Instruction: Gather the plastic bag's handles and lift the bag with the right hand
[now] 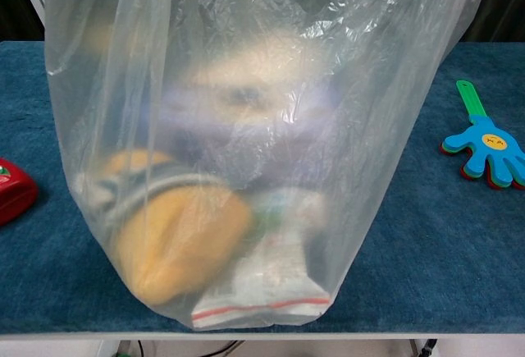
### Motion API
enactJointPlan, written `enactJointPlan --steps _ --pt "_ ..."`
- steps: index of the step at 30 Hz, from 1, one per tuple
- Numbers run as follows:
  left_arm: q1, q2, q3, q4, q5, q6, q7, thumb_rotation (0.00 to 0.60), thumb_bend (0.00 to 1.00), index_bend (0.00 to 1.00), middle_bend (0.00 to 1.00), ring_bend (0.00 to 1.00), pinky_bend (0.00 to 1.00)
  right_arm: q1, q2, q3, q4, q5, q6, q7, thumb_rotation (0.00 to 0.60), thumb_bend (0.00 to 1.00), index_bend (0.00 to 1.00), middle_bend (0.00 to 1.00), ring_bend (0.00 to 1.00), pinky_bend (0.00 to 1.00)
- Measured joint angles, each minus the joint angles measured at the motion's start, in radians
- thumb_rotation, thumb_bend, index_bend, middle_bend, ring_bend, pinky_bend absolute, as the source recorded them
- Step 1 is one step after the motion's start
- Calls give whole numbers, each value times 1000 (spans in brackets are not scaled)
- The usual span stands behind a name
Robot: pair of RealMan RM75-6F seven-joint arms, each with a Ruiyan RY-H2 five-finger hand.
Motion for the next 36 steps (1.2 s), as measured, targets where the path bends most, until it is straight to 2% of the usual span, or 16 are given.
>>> enactJointPlan --steps 12,23,36 --pt "-75 -71 -65 -33 -122 -62 10 600 30 51 120 74 193 6 -6 7 21 9 -1 29 600 78 44 70 0 31" --pt "-118 -71 -112 -77 -213 -109 1 600 30 50 120 73 188 10 -13 10 30 15 -8 45 600 78 44 70 0 31" --pt "-131 -73 -135 -122 -281 -110 16 600 22 51 120 74 189 20 -30 -6 52 -5 -25 46 600 80 44 75 0 31"
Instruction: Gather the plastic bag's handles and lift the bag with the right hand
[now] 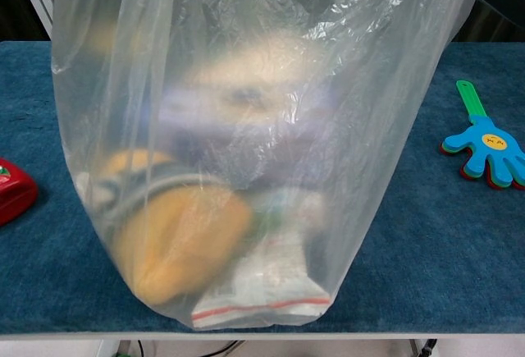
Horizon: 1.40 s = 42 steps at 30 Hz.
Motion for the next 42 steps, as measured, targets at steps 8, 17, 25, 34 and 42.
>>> enactJointPlan --steps 8,17,25,34,42 --pt "-5 7 -11 -15 -13 1 0 600 21 50 120 73 189 34 -2 8 -15 -14 -35 -26 600 81 43 78 0 31" --pt "-8 25 -22 -32 -30 2 15 600 21 51 120 74 188 78 -1 14 -64 -19 -93 -85 600 82 43 77 0 31" --pt "-10 32 -23 -45 -33 3 20 600 21 51 120 74 189 93 -1 17 -77 -5 -114 -108 600 83 43 78 0 32" --pt "-22 33 -23 -64 -43 2 57 600 22 51 120 73 188 147 -3 40 -91 24 -191 -118 600 83 43 77 0 31" --pt "-35 38 -38 -65 -75 -2 73 600 21 51 120 74 187 173 -16 50 -101 26 -216 -144 600 83 43 82 0 32"
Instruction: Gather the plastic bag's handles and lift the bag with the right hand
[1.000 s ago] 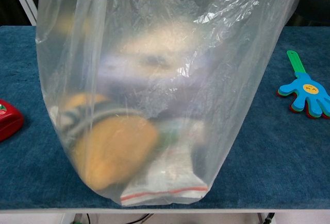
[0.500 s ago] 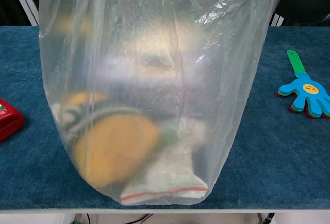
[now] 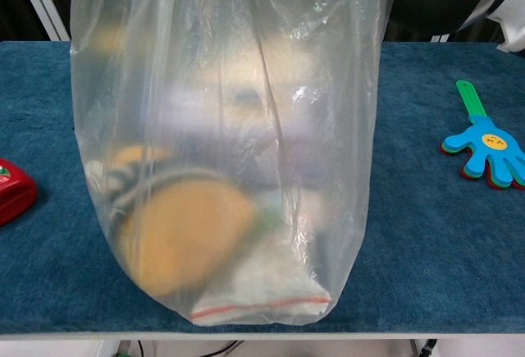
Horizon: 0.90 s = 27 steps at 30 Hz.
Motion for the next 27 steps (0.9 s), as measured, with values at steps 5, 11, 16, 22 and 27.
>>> enactJointPlan --steps 5,11,16,22,27 --pt "-3 2 1 -4 4 -1 0 600 21 51 120 73 187 17 -3 12 3 23 -26 -10 600 86 42 89 0 32" --pt "-5 12 2 -15 -6 -7 2 600 21 51 120 73 187 38 5 29 -4 40 -53 -22 600 86 43 89 0 32" --pt "-8 16 -3 -16 -18 -7 8 600 21 51 120 74 187 63 12 43 -23 49 -83 -31 600 86 42 89 0 32" --pt "-14 26 -12 -24 -43 -11 16 600 21 51 120 73 186 83 15 59 -42 60 -105 -50 600 87 42 89 0 32" --pt "-23 27 -8 -36 -47 -21 28 600 20 51 120 74 186 96 18 72 -48 77 -125 -64 600 87 41 90 0 33"
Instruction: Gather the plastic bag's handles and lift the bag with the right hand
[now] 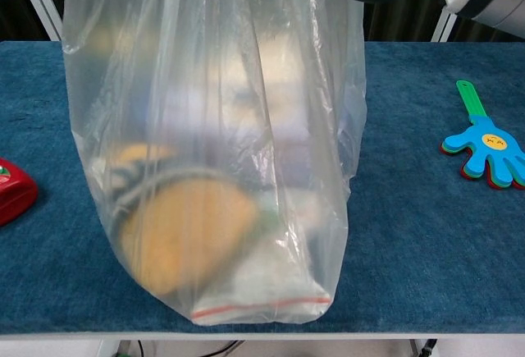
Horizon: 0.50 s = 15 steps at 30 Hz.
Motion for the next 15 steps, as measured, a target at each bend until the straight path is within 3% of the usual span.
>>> enactJointPlan --steps 15 --pt "-25 12 -19 10 -55 -12 19 600 19 51 120 74 186 -8 19 -10 -42 -16 20 -33 600 87 43 100 0 52"
